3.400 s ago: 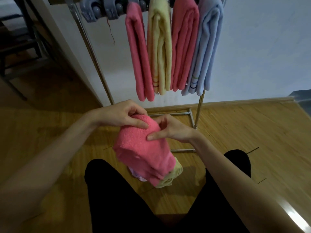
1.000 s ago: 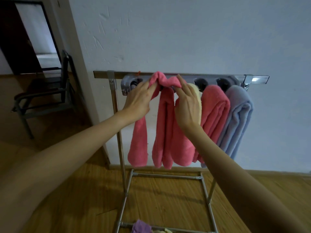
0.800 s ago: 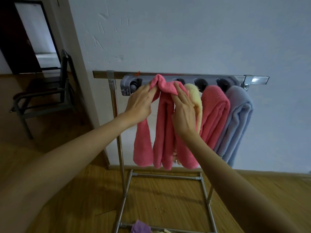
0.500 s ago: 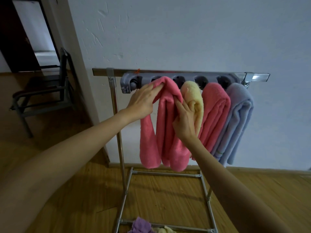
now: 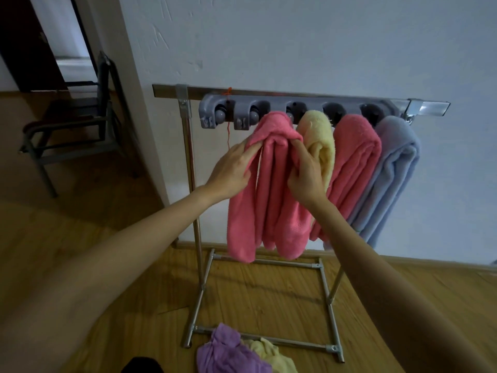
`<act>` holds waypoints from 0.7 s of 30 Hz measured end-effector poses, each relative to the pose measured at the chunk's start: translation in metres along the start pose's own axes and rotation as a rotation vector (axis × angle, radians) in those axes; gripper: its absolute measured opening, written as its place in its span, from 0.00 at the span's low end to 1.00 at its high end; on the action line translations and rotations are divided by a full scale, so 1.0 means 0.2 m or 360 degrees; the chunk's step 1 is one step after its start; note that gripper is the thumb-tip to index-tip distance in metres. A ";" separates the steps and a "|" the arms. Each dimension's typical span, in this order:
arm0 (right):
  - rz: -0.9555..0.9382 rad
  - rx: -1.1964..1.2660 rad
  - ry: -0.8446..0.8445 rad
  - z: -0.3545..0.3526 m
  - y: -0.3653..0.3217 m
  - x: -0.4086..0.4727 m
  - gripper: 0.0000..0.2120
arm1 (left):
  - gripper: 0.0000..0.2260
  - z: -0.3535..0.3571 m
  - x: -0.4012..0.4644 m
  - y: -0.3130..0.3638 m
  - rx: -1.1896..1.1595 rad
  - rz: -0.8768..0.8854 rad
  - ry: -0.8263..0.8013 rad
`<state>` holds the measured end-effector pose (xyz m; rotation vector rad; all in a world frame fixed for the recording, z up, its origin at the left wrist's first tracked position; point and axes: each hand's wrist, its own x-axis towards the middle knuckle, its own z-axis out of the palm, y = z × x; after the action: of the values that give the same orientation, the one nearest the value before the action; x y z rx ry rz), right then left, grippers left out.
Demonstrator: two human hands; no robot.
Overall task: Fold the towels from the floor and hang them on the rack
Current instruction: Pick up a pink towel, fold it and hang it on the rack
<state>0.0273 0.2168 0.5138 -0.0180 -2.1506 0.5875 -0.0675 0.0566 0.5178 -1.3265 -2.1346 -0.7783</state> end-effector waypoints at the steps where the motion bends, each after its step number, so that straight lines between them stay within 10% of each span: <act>1: -0.0020 -0.0004 0.0009 -0.01 0.00 0.00 0.34 | 0.33 0.02 -0.02 -0.01 0.0032 0.0022 0.0050; 8: 0.0070 -0.0018 0.0002 0.00 -0.01 -0.01 0.32 | 0.40 0.21 -0.23 0.01 -0.0431 -0.0421 0.0264; 13: 0.0116 -0.0002 -0.0036 0.02 0.02 -0.01 0.32 | 0.06 0.26 -0.25 -0.11 -0.0342 -0.0744 -0.0060; 21: 0.0097 -0.0008 -0.0061 0.04 0.07 -0.01 0.31 | 0.07 0.31 -0.23 -0.25 -0.0138 -0.0890 0.0270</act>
<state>0.0192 0.2244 0.5023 -0.0761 -2.1951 0.6222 -0.1026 0.0524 0.4322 -0.6609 -2.3722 -1.1633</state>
